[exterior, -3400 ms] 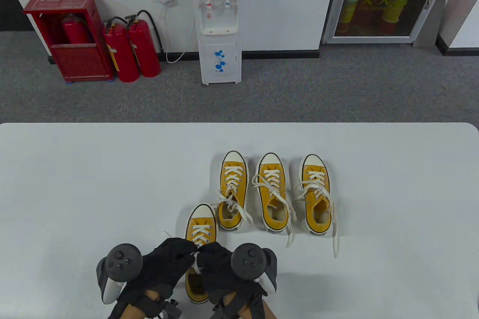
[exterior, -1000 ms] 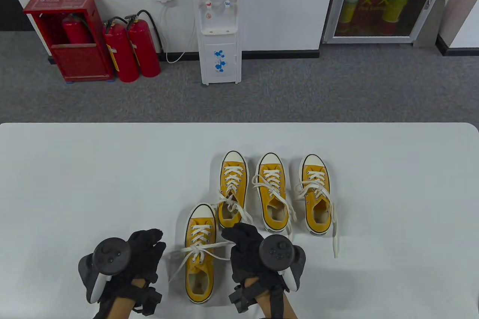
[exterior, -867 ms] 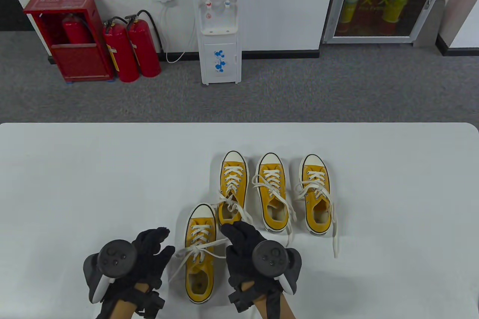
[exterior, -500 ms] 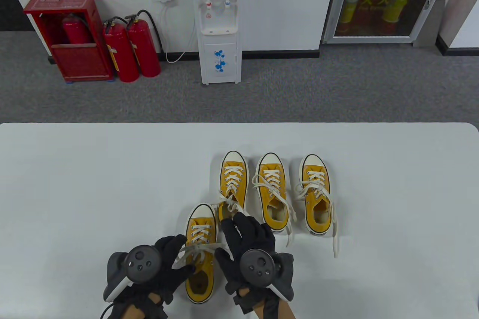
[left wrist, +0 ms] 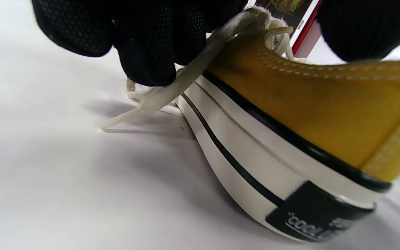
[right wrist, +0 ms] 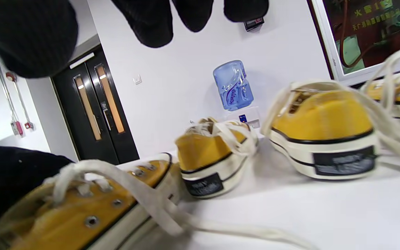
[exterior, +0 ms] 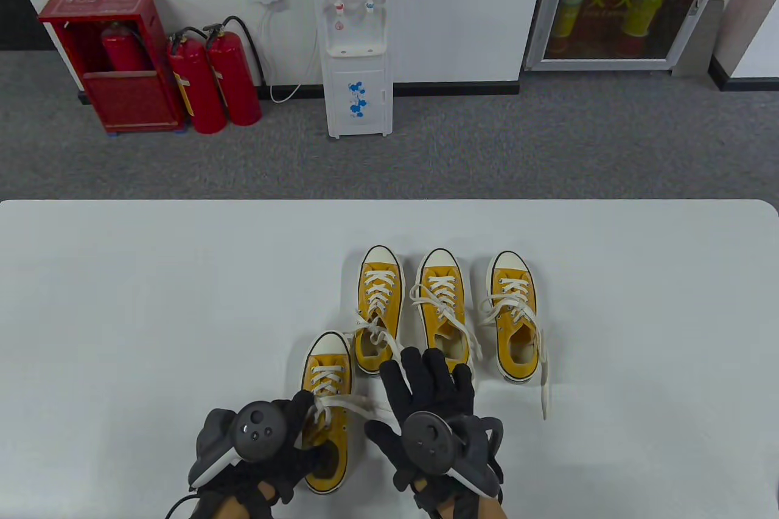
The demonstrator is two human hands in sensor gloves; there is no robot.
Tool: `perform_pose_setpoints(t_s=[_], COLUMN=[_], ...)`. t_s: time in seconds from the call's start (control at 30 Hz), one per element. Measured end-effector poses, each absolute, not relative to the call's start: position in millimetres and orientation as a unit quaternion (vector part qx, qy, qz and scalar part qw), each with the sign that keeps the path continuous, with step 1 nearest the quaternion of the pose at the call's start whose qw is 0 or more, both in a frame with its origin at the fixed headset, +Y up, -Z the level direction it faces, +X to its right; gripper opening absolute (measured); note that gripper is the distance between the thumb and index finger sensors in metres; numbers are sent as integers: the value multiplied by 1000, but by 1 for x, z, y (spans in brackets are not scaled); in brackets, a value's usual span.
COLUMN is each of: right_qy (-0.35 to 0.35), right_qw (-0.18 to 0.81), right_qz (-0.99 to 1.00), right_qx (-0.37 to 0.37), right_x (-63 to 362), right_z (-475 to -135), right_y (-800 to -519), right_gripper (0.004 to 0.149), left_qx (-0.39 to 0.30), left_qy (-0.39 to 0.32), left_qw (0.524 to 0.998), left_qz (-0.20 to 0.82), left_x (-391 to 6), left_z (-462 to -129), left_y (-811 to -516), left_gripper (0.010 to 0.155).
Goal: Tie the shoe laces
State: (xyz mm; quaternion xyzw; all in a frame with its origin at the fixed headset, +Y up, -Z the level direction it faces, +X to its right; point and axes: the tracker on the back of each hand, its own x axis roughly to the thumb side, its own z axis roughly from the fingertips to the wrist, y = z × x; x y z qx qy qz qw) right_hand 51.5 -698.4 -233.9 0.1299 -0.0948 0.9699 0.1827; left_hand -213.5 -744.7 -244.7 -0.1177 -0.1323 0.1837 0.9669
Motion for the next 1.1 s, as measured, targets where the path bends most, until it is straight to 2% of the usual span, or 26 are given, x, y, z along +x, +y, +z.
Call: perform_pose_setpoints(t_s=[0.33, 0.6, 0.8, 1.1], right_qy=[-70, -57, -45, -38], right_qw=[160, 180, 211, 206], right_qz=[977, 976, 971, 973], right_qx=[122, 112, 99, 94], right_x=[72, 81, 89, 89], right_z=[-234, -236, -240, -240], right_y=[-717, -730, -735, -737], right_gripper=[88, 87, 86, 85], left_qx=[-133, -126, -99, -45], left_qy=[-107, -76, -59, -51], left_qw=[967, 968, 976, 986], left_qz=[186, 204, 188, 153], left_x=[-212, -210, -207, -206], left_z=[-248, -247, -246, -245], left_y=[-754, -755, -753, -740], left_gripper=[89, 77, 69, 58])
